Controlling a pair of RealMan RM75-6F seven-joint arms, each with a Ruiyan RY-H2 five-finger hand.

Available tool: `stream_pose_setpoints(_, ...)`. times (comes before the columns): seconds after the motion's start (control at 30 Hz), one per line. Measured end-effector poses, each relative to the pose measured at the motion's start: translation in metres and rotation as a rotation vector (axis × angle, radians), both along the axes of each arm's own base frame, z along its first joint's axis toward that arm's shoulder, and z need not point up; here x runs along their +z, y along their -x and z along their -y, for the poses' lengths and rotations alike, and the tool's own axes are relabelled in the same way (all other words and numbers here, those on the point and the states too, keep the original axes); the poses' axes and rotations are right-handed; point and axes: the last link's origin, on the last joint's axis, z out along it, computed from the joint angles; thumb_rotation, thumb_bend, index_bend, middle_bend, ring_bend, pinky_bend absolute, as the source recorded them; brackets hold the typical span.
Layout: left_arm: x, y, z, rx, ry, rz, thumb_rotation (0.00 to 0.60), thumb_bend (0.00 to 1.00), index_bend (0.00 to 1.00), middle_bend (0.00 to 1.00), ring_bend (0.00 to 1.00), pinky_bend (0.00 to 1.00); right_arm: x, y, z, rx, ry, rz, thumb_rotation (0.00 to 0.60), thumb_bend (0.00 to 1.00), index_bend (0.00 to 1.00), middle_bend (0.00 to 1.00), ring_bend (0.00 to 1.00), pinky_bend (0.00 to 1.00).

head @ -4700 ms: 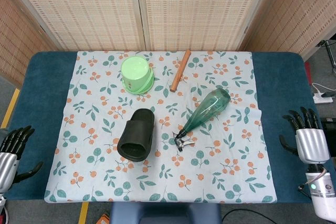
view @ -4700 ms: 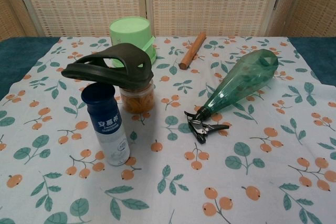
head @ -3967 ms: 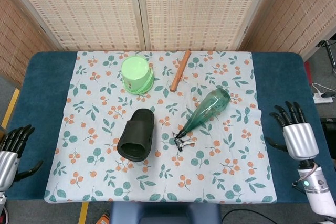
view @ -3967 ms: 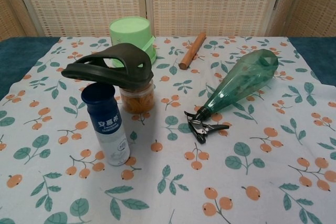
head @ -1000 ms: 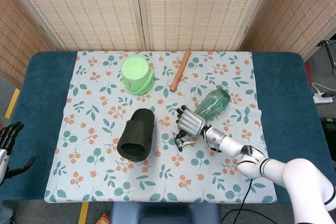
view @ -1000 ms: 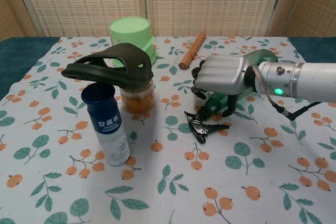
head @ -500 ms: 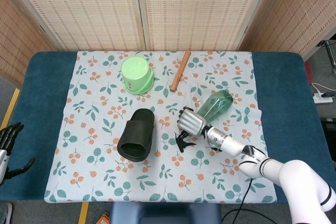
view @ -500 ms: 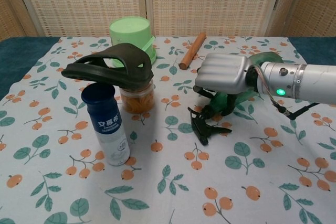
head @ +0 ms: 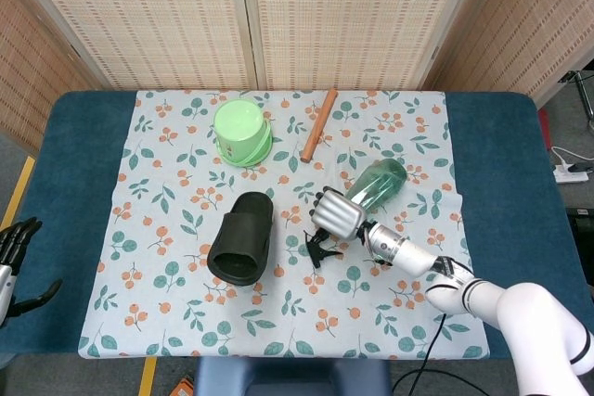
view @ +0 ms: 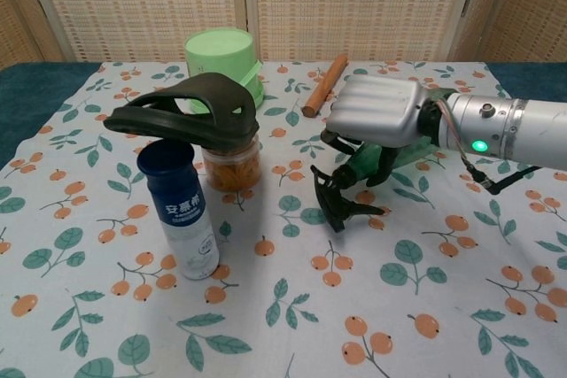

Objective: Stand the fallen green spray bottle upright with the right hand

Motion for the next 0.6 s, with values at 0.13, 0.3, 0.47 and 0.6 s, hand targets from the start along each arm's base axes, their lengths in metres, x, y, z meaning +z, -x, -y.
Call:
stream_pose_setpoints(0.13,-0.001,-0.001,0.000,-0.004,0.004,-0.001,0.600,0.22,0.02,0.01,0.00,0.00,0.020,-0.007,0.000,0.018,0.041,0.064,0.600,0.00,0.74,0.59,0.50,0.59)
stream_pose_setpoints(0.3,-0.002,-0.002,0.002,-0.010,0.011,0.000,0.600,0.22,0.02,0.01,0.00,0.00,0.045,-0.008,0.000,0.012,0.087,0.138,0.600,0.02,0.75,0.60,0.51,0.60)
stream_pose_setpoints(0.47,-0.005,-0.005,0.003,-0.019,0.018,-0.008,0.600,0.22,0.02,0.01,0.00,0.00,0.060,-0.004,-0.003,-0.014,0.108,0.204,0.600,0.03,0.76,0.61,0.52,0.61)
stream_pose_setpoints(0.6,-0.006,-0.005,0.004,-0.017,0.021,-0.011,0.600,0.22,0.02,0.01,0.00,0.00,0.065,-0.005,-0.004,-0.006,0.115,0.232,0.600,0.04,0.78,0.62,0.53,0.62)
